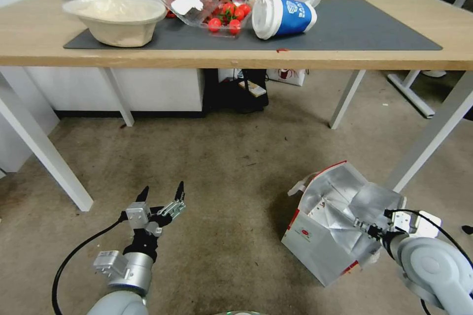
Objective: Pick up the food delivery bag from the floor and place it on the table.
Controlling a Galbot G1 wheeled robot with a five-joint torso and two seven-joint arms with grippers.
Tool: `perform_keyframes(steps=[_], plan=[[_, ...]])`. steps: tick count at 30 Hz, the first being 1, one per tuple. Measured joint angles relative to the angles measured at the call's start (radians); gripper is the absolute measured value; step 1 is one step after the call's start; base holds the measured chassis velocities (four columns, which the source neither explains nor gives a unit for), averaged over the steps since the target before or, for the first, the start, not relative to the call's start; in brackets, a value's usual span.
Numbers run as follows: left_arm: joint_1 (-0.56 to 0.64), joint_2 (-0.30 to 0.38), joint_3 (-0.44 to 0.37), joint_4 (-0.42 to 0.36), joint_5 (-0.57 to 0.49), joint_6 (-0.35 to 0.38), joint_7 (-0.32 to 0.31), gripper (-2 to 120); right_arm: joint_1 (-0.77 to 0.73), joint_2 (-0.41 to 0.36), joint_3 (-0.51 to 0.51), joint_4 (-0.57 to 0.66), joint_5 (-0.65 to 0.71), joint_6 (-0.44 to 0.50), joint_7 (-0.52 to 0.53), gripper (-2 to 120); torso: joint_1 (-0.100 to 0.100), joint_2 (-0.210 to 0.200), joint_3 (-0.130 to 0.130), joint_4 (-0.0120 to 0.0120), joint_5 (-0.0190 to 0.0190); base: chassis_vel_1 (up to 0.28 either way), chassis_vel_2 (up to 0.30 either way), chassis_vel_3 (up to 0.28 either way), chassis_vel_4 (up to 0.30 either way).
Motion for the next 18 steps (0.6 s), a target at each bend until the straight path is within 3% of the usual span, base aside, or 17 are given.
perform_keyframes(steps=[6,18], plan=[[-0.002,0.001,-0.001,0.001,-0.005,-0.001,-0.001,100,0.020,0.000,-0.007,-0.029,0.017,0.004,0.010,100,0.000,0.000,0.000,-0.0001,0.0000,0.000,0.000,0.000,0.000],[-0.003,0.005,-0.004,0.003,-0.005,-0.007,-0.006,100,0.024,0.033,-0.013,-0.061,0.023,0.019,0.018,69,0.000,0.000,0.000,-0.0001,0.0001,0.000,0.000,0.000,0.000]])
